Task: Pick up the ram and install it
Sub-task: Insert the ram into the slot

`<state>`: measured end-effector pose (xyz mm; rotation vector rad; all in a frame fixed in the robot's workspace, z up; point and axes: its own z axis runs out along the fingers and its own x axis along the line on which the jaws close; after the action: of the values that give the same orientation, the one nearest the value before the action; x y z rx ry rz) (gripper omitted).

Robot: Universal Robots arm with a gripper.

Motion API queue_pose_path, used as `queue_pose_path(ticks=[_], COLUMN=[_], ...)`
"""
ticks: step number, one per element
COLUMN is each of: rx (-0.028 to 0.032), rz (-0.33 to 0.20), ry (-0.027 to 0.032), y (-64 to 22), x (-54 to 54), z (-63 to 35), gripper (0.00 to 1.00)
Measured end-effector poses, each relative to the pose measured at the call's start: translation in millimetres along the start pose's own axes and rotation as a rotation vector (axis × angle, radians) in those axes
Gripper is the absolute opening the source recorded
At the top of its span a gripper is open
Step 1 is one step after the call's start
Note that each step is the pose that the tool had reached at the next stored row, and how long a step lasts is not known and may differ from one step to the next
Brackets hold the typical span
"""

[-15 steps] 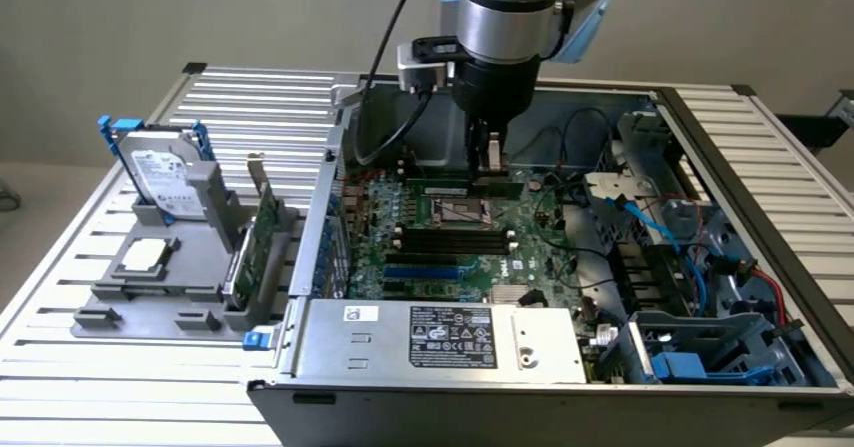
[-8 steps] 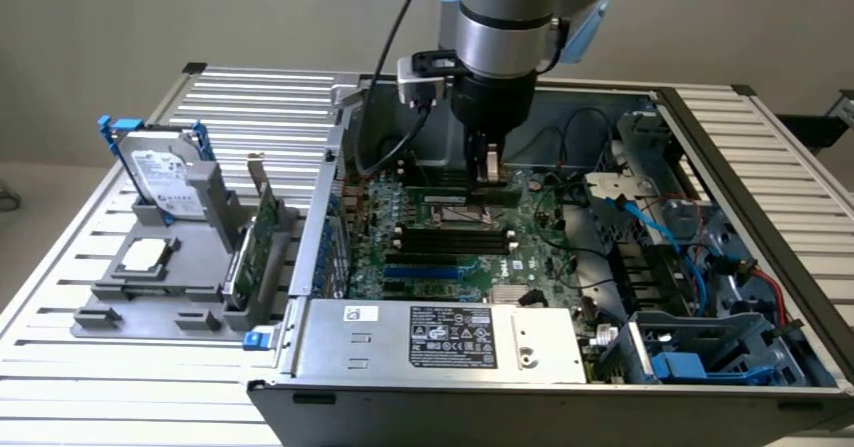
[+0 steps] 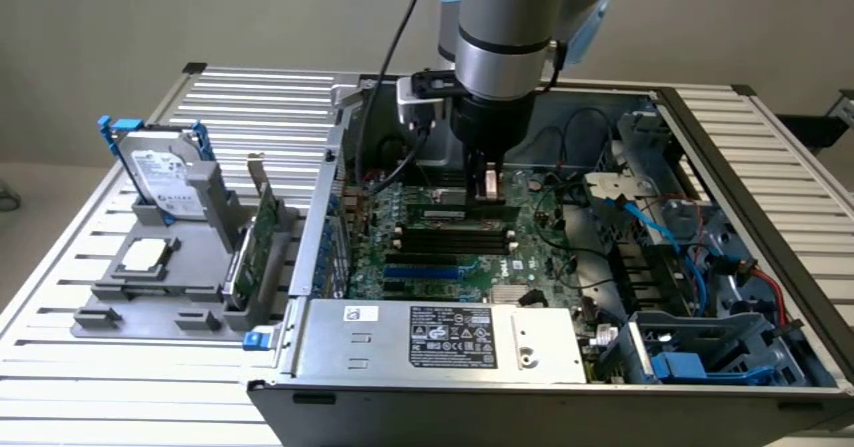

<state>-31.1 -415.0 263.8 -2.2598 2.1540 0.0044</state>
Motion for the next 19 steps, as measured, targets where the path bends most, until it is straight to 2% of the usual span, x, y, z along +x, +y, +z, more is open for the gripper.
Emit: queue_pose_path(ticks=[14,19], rx=[-0.0005,-0.0047], rz=[0.000,0.000], ry=[0.0000,0.0000], y=[1.0,1.6], x=[2.8,2.9], z=[25.1,26.2], gripper=[0.14,0.14])
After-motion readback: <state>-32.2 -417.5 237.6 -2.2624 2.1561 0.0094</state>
